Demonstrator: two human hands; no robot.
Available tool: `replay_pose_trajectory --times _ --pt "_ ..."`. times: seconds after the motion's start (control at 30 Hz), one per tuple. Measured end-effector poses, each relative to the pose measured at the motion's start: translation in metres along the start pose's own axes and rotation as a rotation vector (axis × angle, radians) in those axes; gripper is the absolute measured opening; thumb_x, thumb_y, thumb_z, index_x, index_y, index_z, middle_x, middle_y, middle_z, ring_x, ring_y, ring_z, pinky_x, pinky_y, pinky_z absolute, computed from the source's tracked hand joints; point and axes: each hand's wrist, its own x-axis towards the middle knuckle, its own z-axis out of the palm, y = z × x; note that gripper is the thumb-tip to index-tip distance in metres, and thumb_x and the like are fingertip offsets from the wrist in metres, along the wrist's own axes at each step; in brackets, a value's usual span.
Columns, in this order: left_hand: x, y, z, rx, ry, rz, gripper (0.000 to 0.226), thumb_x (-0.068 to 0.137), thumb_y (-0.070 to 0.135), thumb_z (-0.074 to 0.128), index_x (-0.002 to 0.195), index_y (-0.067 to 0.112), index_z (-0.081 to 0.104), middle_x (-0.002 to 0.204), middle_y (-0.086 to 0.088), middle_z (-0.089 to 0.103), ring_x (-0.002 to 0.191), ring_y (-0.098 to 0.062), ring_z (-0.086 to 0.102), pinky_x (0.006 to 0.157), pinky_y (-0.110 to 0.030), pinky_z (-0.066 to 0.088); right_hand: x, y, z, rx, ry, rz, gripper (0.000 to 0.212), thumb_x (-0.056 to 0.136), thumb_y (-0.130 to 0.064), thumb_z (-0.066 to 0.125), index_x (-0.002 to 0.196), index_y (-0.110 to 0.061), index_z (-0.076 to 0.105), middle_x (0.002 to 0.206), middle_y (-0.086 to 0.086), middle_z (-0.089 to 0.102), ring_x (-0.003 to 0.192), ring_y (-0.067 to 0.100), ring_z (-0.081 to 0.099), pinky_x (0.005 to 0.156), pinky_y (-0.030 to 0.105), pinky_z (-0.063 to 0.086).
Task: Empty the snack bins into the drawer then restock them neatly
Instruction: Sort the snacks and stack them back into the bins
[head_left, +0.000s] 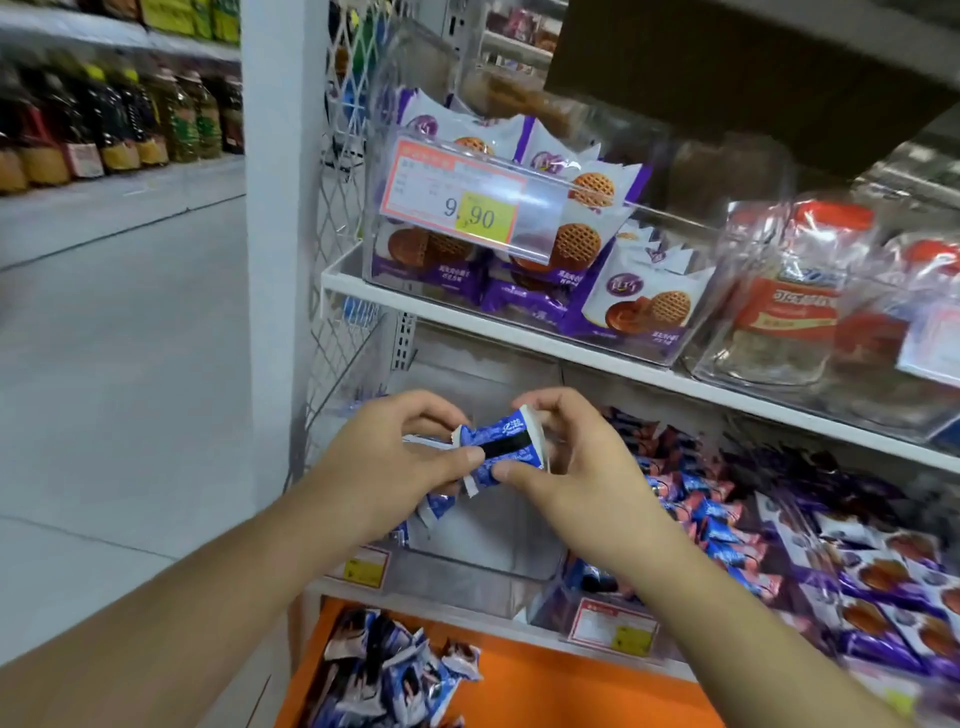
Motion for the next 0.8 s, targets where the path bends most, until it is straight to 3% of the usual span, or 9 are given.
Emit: replay_pose_trajectory --times 0.07,0.17,0.23,0.3,0.4,0.5,0.6,0.73,0.8 --pt "-0.004 0.003 -0.002 -0.049 0.041 -0.018 0.020 0.084 0.013 0.086 0.098 0.019 0.072 0.095 0.000 0.078 0.074 -0.031 0.078 0.081 -0.055 0.064 -0.006 -0.003 0.002 0.012 0.058 -0.051 0.034 0.086 -0.006 0.084 0.105 -0.023 0.062 0.097 -0.009 0.074 0.087 0.011 0.075 0.079 0.030 0.060" --pt "-0.009 0.009 -0.002 -0.218 0.058 -0.142 0.023 0.089 0.022 0.082 0.108 0.016 0.070 0.099 -0.007 0.079 0.081 -0.029 0.079 0.081 -0.050 0.065 -0.010 -0.003 0.006 -0.189 0.176 -0.213 0.029 0.086 -0.009 0.084 0.097 -0.027 0.064 0.094 -0.011 0.069 0.090 0.010 0.068 0.078 0.027 0.056" --pt "-0.012 0.016 -0.002 -0.421 -0.055 -0.287 0.032 0.094 0.030 0.075 0.113 0.006 0.070 0.102 -0.020 0.078 0.088 -0.036 0.078 0.081 -0.048 0.065 -0.011 -0.002 0.009 -0.363 0.189 -0.388 0.033 0.083 -0.004 0.083 0.100 -0.025 0.063 0.099 -0.013 0.063 0.095 0.010 0.063 0.079 0.029 0.052" --pt "-0.013 0.017 -0.004 -0.450 -0.109 -0.264 0.035 0.090 0.025 0.078 0.116 0.002 0.070 0.103 -0.026 0.076 0.095 -0.041 0.076 0.080 -0.043 0.065 -0.014 0.001 0.012 -0.398 0.112 -0.491 0.036 0.079 0.000 0.083 0.104 -0.020 0.065 0.108 -0.010 0.060 0.104 0.012 0.061 0.085 0.028 0.051" --pt "-0.013 0.014 -0.008 -0.398 -0.046 -0.192 0.040 0.084 0.000 0.081 0.120 0.007 0.067 0.101 -0.022 0.078 0.093 -0.037 0.077 0.077 -0.042 0.065 -0.020 0.001 0.008 -0.231 0.027 -0.405 0.044 0.079 -0.002 0.085 0.114 -0.021 0.066 0.128 -0.014 0.058 0.127 0.015 0.058 0.106 0.027 0.048" --pt "-0.015 0.015 -0.010 -0.362 -0.066 -0.151 0.042 0.084 -0.006 0.078 0.120 0.011 0.065 0.099 -0.016 0.079 0.091 -0.034 0.078 0.077 -0.043 0.066 -0.023 0.002 0.002 -0.210 0.082 -0.304 0.053 0.083 -0.011 0.086 0.126 -0.029 0.061 0.132 -0.018 0.054 0.130 0.011 0.056 0.106 0.031 0.050" --pt "-0.017 0.016 -0.006 -0.352 -0.086 -0.122 0.043 0.084 -0.004 0.080 0.120 0.012 0.063 0.101 -0.013 0.079 0.092 -0.033 0.078 0.081 -0.044 0.065 -0.024 -0.002 0.004 -0.143 0.081 -0.099 0.049 0.085 -0.028 0.086 0.124 -0.040 0.060 0.121 -0.018 0.064 0.110 0.006 0.064 0.093 0.034 0.057" --pt "-0.018 0.015 0.002 -0.336 -0.147 -0.148 0.045 0.083 0.001 0.082 0.121 0.008 0.061 0.105 -0.012 0.078 0.096 -0.031 0.077 0.084 -0.044 0.064 -0.025 0.000 0.004 -0.019 0.088 -0.040 0.037 0.087 -0.011 0.084 0.110 -0.036 0.068 0.106 -0.008 0.071 0.085 0.019 0.069 0.077 0.048 0.061" --pt "-0.017 0.013 0.000 -0.178 -0.153 -0.089 0.054 0.080 0.005 0.087 0.125 0.019 0.060 0.113 -0.003 0.078 0.098 -0.026 0.077 0.090 -0.048 0.062 -0.023 0.006 0.000 -0.007 0.092 -0.038 0.039 0.085 -0.007 0.084 0.109 -0.035 0.071 0.105 -0.007 0.072 0.085 0.026 0.068 0.077 0.051 0.060"
